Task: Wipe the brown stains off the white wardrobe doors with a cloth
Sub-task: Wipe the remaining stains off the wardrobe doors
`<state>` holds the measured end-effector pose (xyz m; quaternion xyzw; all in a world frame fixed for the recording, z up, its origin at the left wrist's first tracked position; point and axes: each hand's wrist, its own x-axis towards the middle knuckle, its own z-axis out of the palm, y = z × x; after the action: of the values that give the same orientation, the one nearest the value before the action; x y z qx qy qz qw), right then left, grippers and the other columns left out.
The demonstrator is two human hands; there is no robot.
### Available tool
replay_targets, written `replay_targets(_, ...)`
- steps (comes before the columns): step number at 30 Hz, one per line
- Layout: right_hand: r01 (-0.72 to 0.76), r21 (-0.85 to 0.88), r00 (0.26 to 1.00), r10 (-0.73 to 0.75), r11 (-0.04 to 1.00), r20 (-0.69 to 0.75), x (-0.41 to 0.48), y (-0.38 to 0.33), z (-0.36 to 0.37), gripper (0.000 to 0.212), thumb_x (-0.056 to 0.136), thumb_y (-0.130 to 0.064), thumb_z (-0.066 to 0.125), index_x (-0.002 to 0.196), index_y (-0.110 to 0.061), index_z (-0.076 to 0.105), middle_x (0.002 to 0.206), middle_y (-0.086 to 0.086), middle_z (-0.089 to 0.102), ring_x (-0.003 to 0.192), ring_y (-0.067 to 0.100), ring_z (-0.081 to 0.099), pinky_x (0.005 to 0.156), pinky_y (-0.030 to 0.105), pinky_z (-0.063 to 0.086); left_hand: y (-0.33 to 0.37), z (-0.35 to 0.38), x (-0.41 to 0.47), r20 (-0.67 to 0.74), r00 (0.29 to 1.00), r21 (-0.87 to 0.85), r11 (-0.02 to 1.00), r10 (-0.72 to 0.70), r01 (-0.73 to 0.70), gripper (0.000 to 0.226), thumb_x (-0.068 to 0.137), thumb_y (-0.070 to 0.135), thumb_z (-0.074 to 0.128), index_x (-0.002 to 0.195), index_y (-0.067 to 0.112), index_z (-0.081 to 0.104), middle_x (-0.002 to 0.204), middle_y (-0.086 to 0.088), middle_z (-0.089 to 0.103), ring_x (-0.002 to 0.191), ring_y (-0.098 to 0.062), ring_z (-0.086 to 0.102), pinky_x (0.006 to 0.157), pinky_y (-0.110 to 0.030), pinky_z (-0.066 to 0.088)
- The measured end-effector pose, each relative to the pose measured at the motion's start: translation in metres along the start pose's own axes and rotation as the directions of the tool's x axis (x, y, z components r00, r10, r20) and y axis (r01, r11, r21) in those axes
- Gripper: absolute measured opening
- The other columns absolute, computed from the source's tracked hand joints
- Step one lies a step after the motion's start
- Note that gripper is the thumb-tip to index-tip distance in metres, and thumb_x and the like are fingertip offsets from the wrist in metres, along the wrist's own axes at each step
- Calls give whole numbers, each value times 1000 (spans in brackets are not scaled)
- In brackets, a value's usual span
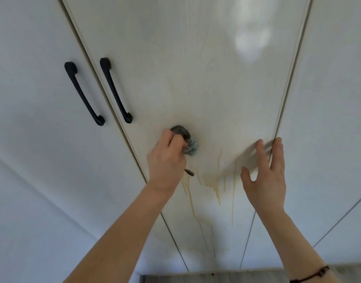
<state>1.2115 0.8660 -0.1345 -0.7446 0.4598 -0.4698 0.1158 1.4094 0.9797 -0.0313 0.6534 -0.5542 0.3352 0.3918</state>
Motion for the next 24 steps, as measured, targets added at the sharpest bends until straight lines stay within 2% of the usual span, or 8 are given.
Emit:
replay_targets(5, 8, 21, 1000, -8, 1000, -24, -1, 0, 1, 94, 84, -17, 72, 158, -38, 18, 168, -6, -3, 154, 19, 8, 83, 37, 51, -14, -32, 99, -398, 917, -56, 998, -41, 21, 25, 65, -13, 52, 75, 9, 57, 86, -5, 50, 68, -4, 36, 53, -11, 24)
replay_targets(7, 12, 31, 1000, -11, 999, -20, 0, -1, 1, 92, 84, -17, 71, 158, -36, 20, 168, -5, -3, 154, 19, 8, 84, 38, 52, -8, -19, 83, -346, 938, -28, 1000, -21, 12, 25, 64, -13, 54, 74, 10, 57, 85, -5, 50, 65, -8, 38, 52, -14, 25)
replay_targets(10, 31, 35, 999, -31, 999, -7, 1, 2, -3, 89, 84, -16, 70, 158, -33, 23, 168, -4, -2, 154, 19, 8, 84, 37, 52, 7, 19, -8, 4, 997, 79, 994, 76, -76, 22, 61, -13, 66, 70, 7, 61, 79, -11, 56, 55, -26, 50, 41, -30, 35)
replay_targets(13, 53, 25, 998, -53, 998, 19, 1, 7, -8, 89, 83, -15, 71, 157, -34, 26, 168, -6, -1, 154, 20, 13, 76, 31, 52, 15, 38, -58, 235, 968, 90, 990, 88, -112, 33, 47, -18, 72, 66, 8, 61, 72, -9, 58, 46, -26, 48, 36, -24, 29)
replay_targets(15, 70, 11, 997, -71, 997, 39, 1, 11, -12, 89, 83, -14, 72, 157, -34, 27, 168, -7, 0, 153, 20, 16, 74, 29, 52, 16, 33, -35, 173, 983, 75, 994, 63, -77, 34, 49, -17, 73, 67, 10, 61, 75, -7, 58, 48, -25, 48, 37, -24, 30)
replay_targets(20, 68, 23, 997, -68, 997, 22, 0, 15, -7, 87, 82, -9, 71, 156, -30, 29, 168, -3, 2, 154, 20, 14, 87, 51, 57, -11, -10, 72, -395, 918, 8, 1000, 12, -10, 32, 61, -15, 53, 76, 13, 55, 84, 0, 49, 63, -5, 34, 50, -15, 21)
replay_targets(22, 57, 41, 998, -57, 998, 6, 0, 12, -3, 87, 82, -9, 70, 157, -28, 29, 168, -2, 2, 154, 20, 12, 90, 51, 56, -9, -8, 70, -394, 919, 14, 1000, -12, 19, 30, 61, -16, 54, 75, 11, 56, 82, -3, 50, 62, -7, 35, 50, -16, 22)
replay_targets(24, 60, 53, 998, -60, 997, 4, 0, 11, -1, 87, 82, -10, 70, 157, -27, 29, 168, -1, 1, 154, 20, 10, 89, 48, 57, 5, 11, 28, -207, 977, 95, 995, 55, -36, 25, 61, -14, 62, 72, 9, 60, 80, -7, 54, 58, -19, 45, 44, -27, 33)
